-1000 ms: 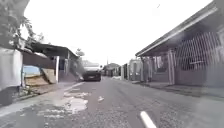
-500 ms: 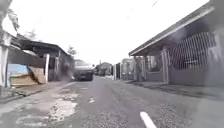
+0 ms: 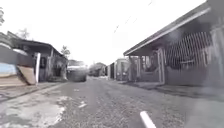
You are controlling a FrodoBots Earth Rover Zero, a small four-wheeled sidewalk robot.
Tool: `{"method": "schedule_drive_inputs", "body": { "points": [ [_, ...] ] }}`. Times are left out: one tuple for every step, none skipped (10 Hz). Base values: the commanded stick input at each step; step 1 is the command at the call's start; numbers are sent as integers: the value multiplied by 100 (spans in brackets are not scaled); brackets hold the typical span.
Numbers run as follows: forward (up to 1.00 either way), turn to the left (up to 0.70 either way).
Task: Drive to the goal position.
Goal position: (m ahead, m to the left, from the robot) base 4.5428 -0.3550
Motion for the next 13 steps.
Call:
{"method": "schedule_drive_inputs", "body": {
  "points": [
    [50, 0],
    [50, 0],
    [50, 0],
    [50, 0],
    [50, 0],
    [50, 0],
    [50, 0],
    [50, 0],
    [50, 0],
    [50, 0],
    [50, 0],
    [50, 0],
    [50, 0]
  ]
}}
